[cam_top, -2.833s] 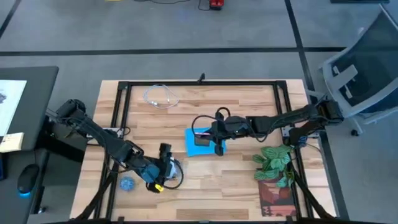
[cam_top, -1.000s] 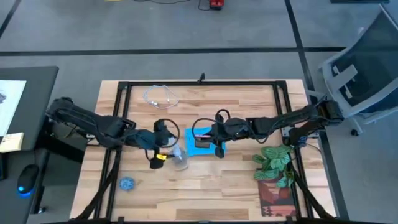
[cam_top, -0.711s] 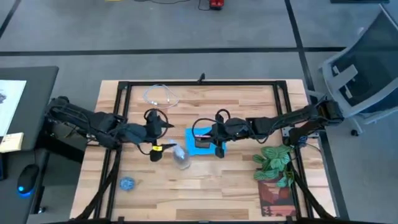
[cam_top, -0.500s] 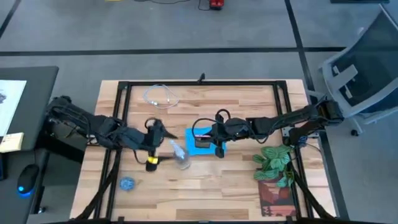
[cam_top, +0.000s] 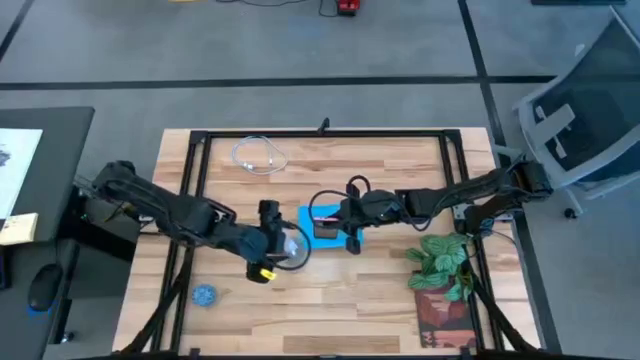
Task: Apply microfiber cloth
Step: Spray the front cellphone using the spray bottle
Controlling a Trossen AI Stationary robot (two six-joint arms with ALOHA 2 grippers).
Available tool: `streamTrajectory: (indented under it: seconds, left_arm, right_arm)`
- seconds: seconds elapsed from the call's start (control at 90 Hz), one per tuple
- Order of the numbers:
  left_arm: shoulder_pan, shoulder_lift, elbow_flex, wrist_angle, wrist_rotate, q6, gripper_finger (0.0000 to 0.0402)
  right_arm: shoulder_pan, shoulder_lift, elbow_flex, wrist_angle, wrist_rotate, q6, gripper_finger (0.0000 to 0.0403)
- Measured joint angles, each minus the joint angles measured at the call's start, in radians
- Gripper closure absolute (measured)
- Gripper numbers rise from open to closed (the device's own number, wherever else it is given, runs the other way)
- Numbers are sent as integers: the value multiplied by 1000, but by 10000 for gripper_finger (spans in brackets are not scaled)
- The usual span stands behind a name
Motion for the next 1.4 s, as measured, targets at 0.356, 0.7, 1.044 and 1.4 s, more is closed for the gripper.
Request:
streamTrajectory:
  seconds: [0.356,0.7,1.044,1.4]
  left_arm:
    - [40,26,62,-141,53,-87,328]
    - [128,25,252,-638,-53,-420,328]
    - [334,-100,101,-542,76,-329,329]
    - [388,-286,-131,-399,173,-371,309]
  right_arm:
    - [6,0,0,-1,0,-6,378]
    - [6,0,0,-4,0,-8,378]
    - [5,0,0,-9,0,-24,378]
    - [-86,1,-82,34,33,2,378]
